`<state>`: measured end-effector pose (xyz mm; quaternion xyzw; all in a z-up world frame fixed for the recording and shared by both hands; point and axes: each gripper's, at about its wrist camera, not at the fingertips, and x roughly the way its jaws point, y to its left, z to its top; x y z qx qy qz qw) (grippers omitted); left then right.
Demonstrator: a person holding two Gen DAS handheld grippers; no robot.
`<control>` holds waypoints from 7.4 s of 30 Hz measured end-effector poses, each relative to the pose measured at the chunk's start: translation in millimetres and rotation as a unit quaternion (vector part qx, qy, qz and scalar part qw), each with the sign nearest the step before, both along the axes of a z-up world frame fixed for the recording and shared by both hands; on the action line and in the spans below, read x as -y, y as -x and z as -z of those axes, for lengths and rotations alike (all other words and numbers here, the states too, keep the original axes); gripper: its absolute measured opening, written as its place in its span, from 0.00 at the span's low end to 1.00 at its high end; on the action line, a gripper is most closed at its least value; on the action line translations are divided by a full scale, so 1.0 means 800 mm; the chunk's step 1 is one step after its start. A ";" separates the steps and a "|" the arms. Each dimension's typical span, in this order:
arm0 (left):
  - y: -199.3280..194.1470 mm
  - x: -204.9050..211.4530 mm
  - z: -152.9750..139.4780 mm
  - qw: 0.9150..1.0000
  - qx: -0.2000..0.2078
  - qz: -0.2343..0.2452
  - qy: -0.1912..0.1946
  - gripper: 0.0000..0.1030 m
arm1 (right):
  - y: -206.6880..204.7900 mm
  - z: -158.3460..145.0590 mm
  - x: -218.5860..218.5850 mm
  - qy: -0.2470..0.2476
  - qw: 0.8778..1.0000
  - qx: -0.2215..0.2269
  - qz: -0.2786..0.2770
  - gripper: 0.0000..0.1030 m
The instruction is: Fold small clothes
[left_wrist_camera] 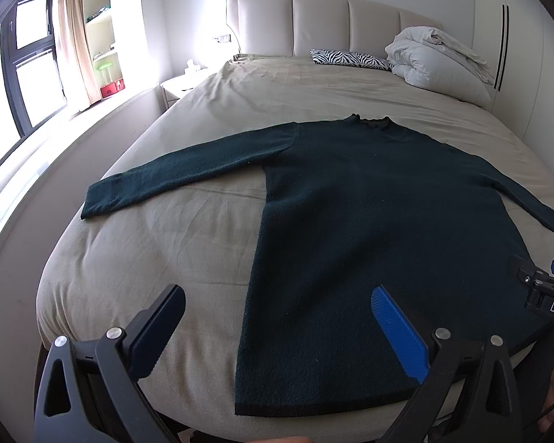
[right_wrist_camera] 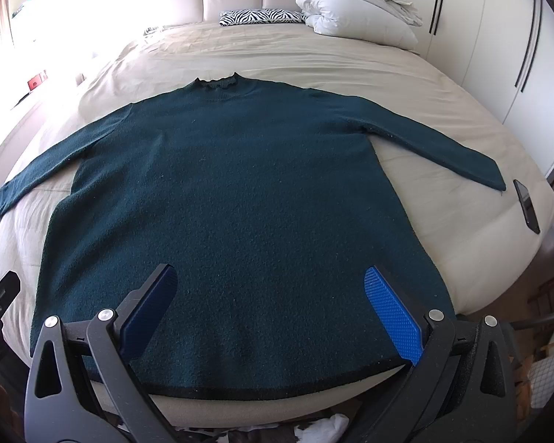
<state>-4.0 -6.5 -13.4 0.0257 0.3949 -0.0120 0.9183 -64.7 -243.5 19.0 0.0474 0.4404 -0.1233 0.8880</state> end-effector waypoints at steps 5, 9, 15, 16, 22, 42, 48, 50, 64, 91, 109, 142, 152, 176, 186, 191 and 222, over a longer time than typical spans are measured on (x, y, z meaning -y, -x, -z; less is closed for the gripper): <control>0.000 0.001 -0.002 1.000 0.002 0.002 -0.002 1.00 | -0.001 -0.001 0.000 0.000 1.000 0.000 0.000 1.00; 0.001 0.003 0.000 1.000 -0.001 0.004 -0.003 1.00 | -0.002 0.000 0.003 -0.003 1.000 -0.001 0.001 1.00; 0.002 0.007 -0.002 1.000 -0.001 0.008 -0.004 1.00 | -0.002 0.000 0.005 -0.005 1.000 -0.001 0.002 1.00; 0.002 0.007 -0.002 1.000 -0.001 0.007 -0.003 1.00 | -0.002 0.000 0.005 -0.005 1.000 -0.001 0.003 1.00; 0.001 0.007 -0.001 1.000 -0.005 0.007 0.002 1.00 | -0.003 0.002 0.007 -0.005 1.000 -0.001 0.002 1.00; -0.098 0.064 -0.008 0.995 -0.035 0.054 0.069 1.00 | 0.002 0.039 0.461 -0.227 0.935 0.123 0.242 0.90; -0.145 0.087 0.010 0.988 -0.047 0.066 0.133 1.00 | -0.008 0.104 0.601 -0.301 0.886 0.113 0.335 0.68; -0.162 0.099 0.022 0.985 -0.081 0.074 0.136 1.00 | -0.011 0.118 0.632 -0.314 0.874 0.131 0.347 0.63; -0.234 0.111 0.051 0.974 -0.115 0.088 0.176 1.00 | -0.088 0.109 0.674 -0.256 0.897 0.135 0.334 0.07; -0.265 -0.053 0.069 0.952 -0.095 0.013 0.290 1.00 | -0.341 0.083 -0.037 -0.010 0.982 -0.014 -0.186 0.06; -0.335 0.037 0.069 0.955 -0.120 0.070 0.263 0.99 | -0.267 0.084 0.032 -0.164 0.966 0.004 -0.200 0.57; -0.393 0.120 0.064 0.981 0.043 0.116 0.148 0.08 | -0.395 0.149 0.428 -0.274 0.960 -0.012 0.053 0.07; -0.397 0.118 0.100 0.989 0.009 0.069 0.127 0.08 | -0.381 0.152 0.443 -0.269 0.960 0.011 0.075 0.05; -0.418 0.094 0.127 0.974 -0.047 0.078 0.206 0.22 | -0.287 0.123 0.344 -0.130 0.989 -0.067 -0.002 0.11; -0.419 0.083 0.130 0.969 -0.054 0.082 0.226 0.24 | -0.269 0.152 0.369 -0.171 0.985 -0.011 0.021 0.06; -0.380 0.037 0.098 0.970 -0.041 0.066 0.229 0.56 | -0.261 0.140 0.386 -0.204 0.978 0.014 0.036 0.20; -0.254 -0.465 0.138 0.772 0.034 -0.373 0.514 0.17 | -0.115 -0.001 0.156 -0.238 0.962 0.131 -0.016 0.75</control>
